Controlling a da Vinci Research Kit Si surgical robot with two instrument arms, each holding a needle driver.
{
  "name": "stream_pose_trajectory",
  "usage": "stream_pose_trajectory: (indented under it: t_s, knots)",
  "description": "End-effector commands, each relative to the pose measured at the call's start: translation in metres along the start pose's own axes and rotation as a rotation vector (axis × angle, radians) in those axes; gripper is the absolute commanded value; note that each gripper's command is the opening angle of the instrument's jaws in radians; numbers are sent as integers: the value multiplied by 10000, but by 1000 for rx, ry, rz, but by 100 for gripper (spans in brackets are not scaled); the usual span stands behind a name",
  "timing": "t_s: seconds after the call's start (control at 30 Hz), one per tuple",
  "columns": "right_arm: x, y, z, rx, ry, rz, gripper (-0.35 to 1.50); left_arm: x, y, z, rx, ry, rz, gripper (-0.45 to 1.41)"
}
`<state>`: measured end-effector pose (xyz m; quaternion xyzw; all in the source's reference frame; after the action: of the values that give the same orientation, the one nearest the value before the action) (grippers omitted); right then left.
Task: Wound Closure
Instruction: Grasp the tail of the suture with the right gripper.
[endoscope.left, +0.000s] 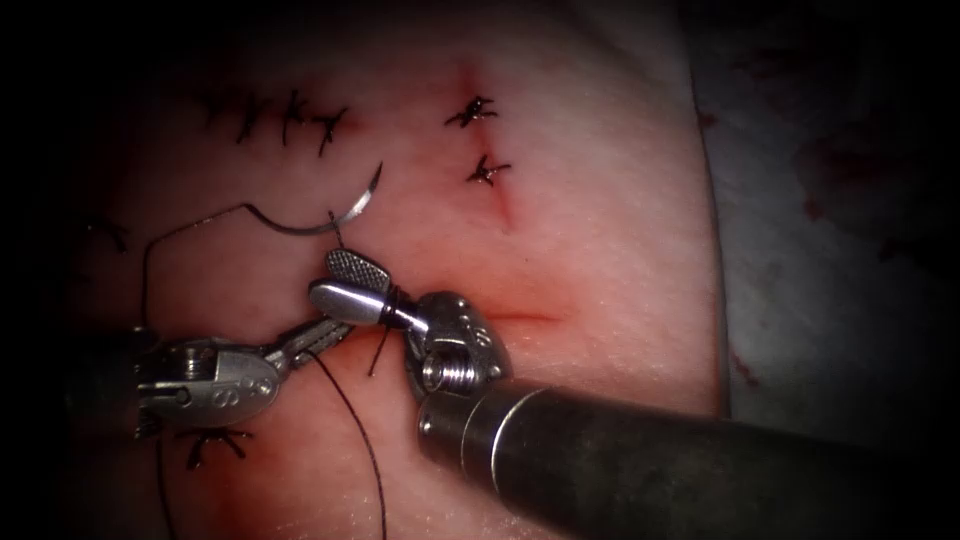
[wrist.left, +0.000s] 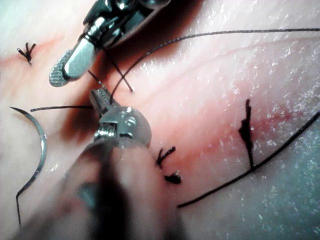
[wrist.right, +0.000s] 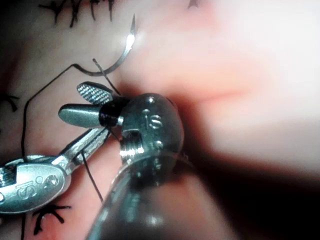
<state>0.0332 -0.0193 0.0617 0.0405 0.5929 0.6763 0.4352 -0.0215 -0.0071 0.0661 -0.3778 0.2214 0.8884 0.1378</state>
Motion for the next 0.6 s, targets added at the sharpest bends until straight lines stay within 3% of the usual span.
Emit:
stream_pose_trajectory:
  t_s: [0.03,0.2,0.27,0.37,0.6]
  knots:
    - [-7,2,9,-28,-9,-32,56,0,5,9,10,-15,-10,-45]
    - [-16,8,9,-130,-64,-86,56,1,7,18,42,-57,-162,-45]
    - [-22,8,9,-146,-77,-98,57,1,7,21,49,-64,-176,-45]
    - [-35,8,10,-151,-106,-116,79,3,5,26,54,-70,-191,-45]
    - [-46,14,22,-181,-132,-165,89,13,5,40,26,-43,-194,-45]
